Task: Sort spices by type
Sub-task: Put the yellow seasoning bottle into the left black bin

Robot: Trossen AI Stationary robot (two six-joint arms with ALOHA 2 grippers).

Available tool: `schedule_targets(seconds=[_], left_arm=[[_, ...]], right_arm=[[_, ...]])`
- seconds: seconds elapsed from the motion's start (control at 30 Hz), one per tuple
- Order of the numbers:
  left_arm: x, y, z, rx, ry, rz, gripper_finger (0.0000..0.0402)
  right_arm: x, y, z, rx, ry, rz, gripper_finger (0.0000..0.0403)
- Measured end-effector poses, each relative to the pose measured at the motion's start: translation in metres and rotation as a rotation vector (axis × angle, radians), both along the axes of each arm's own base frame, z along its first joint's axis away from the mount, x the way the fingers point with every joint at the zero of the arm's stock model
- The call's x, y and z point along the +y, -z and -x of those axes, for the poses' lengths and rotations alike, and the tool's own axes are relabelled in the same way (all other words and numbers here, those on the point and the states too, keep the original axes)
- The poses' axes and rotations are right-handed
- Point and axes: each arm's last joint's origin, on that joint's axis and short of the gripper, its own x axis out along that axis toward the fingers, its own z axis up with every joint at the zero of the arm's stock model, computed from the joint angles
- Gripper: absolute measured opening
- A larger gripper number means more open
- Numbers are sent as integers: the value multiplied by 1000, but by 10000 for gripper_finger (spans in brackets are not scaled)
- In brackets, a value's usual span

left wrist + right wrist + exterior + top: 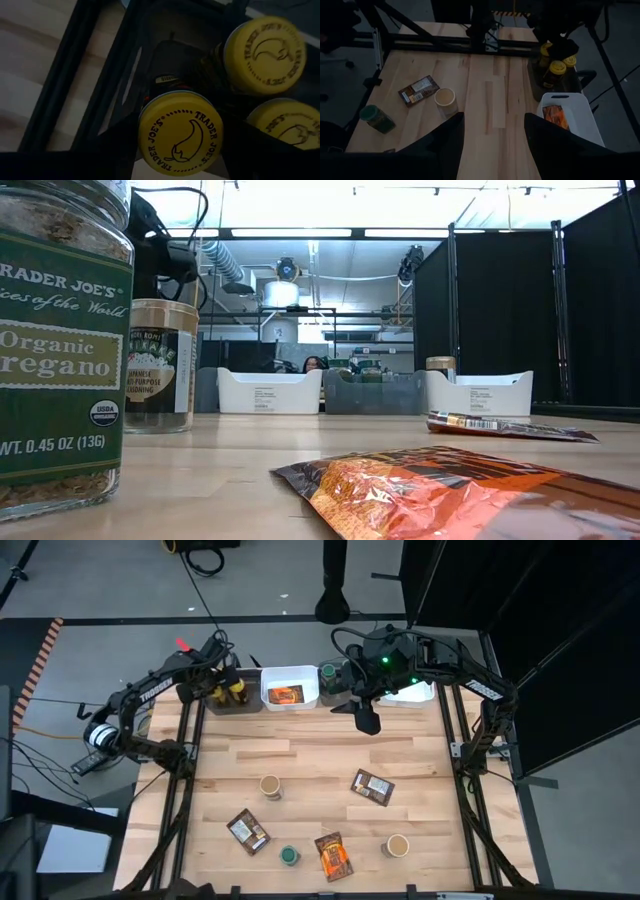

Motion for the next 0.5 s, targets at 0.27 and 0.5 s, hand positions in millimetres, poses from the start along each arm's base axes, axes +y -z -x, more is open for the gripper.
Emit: schedule_targets(seconds=[0.27,0.5], left_arm=[[8,9,-2,-38,-37,42,233],[13,12,-3,-33,-44,40,234]], right_arm=[[0,0,0,1,6,-9,215],[0,0,0,1,8,-17,215]])
